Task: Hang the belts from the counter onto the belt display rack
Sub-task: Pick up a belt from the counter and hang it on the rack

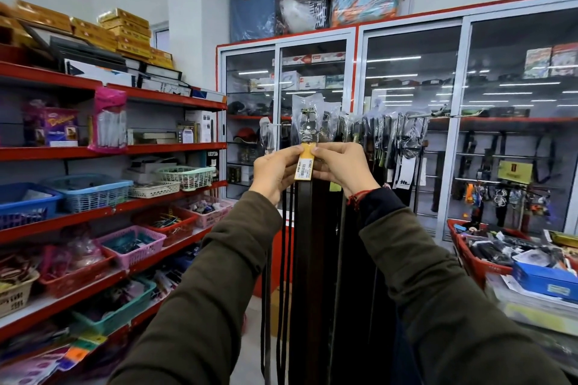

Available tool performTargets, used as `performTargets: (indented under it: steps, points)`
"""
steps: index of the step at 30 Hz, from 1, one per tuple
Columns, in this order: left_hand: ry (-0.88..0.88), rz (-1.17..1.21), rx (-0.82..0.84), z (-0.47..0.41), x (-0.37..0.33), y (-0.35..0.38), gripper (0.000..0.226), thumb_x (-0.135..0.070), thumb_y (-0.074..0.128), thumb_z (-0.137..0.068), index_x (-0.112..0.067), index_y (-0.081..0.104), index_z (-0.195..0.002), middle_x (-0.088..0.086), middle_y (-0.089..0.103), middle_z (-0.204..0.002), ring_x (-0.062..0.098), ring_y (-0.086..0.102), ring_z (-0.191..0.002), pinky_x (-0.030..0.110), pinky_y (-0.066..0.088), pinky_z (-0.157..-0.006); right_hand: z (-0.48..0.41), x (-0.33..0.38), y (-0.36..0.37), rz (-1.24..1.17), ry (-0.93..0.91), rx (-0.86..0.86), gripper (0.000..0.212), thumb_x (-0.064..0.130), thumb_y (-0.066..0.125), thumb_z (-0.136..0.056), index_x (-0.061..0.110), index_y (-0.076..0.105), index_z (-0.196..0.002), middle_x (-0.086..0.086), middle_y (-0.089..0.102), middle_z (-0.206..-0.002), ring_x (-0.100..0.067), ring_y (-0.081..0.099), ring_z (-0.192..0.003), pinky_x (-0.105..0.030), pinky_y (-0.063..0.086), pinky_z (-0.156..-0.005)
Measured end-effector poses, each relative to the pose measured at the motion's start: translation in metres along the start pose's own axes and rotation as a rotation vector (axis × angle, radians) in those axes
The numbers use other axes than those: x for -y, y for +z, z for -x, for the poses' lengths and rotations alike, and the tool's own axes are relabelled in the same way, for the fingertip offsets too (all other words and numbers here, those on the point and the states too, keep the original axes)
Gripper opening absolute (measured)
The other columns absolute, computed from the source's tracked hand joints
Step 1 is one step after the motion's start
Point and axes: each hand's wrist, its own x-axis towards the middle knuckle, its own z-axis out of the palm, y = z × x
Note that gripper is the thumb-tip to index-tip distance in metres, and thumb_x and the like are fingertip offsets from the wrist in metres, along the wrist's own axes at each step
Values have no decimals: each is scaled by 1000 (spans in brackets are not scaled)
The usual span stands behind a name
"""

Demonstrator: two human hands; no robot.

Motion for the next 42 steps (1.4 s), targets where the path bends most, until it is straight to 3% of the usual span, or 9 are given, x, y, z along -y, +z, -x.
performTargets:
  steps: [6,9,14,18,24,30,34,38,42]
  points:
    - [1,-16,-4,1,2,1,8,-16,71,-90,-11,75,-95,4,75,-81,4,66,-45,20,54,-51,0,-4,1,94,-65,-52,10,5,62,-92,11,68,-89,-22,72,-108,-28,72,-86,-28,61,-58]
    - [-3,-31,-3,3,1,-1,7,-17,70,-90,-13,74,-93,3,75,-81,3,66,-45,17,54,-46,0,-4,2,103,-46,-51,8,7,63,-92,10,69,-96,-21,73,-109,-27,72,-85,-26,58,-53]
    - [108,-18,-2,7,2,-1,21,-15,69,-92,-6,74,-110,9,75,-89,7,70,-57,18,55,-47,4,-5,3,101,-118,-54,12,10,64,-91,11,71,-101,-16,74,-105,-28,74,-89,-34,62,-65]
    - [251,33,-40,4,-2,2,10,-13,72,-90,-11,76,-99,13,76,-94,12,72,-65,22,57,-50,5,6,8,76,-213,-50,19,11,64,-91,7,72,-108,-14,76,-101,-26,76,-87,-33,60,-64]
    - [98,-26,-34,-4,-22,7,24,-11,70,-90,1,73,-110,6,71,-78,2,64,-43,16,52,-43,-9,19,9,11,-59,-42,21,5,61,-93,-2,67,-112,-21,71,-102,-28,70,-81,-28,56,-56]
    - [4,-61,8,-15,-8,1,6,-12,71,-90,-8,74,-92,-3,74,-60,3,67,-44,15,52,-43,-14,2,3,6,15,-30,23,4,60,-94,-5,66,-114,-19,70,-93,-24,67,-71,-24,59,-54]
    - [64,-154,-3,-23,1,5,21,-15,70,-92,-6,74,-110,4,75,-84,10,72,-63,20,58,-51,-24,-8,0,112,-18,-49,22,5,58,-94,1,67,-113,-22,71,-111,-30,70,-90,-36,61,-72]
    - [245,-353,-71,-35,25,6,27,-9,64,-90,-13,75,-113,9,77,-104,23,73,-97,42,59,-94,-26,-28,-3,261,-69,-52,32,13,55,-89,12,65,-120,-13,74,-113,-26,72,-98,-42,61,-85]
    - [446,-549,-100,-15,62,14,47,0,50,-96,-11,54,-142,11,63,-136,20,60,-121,33,48,-106,-4,-56,-13,398,-218,-131,43,10,48,-93,12,55,-135,-8,69,-125,-22,66,-116,-40,49,-106]
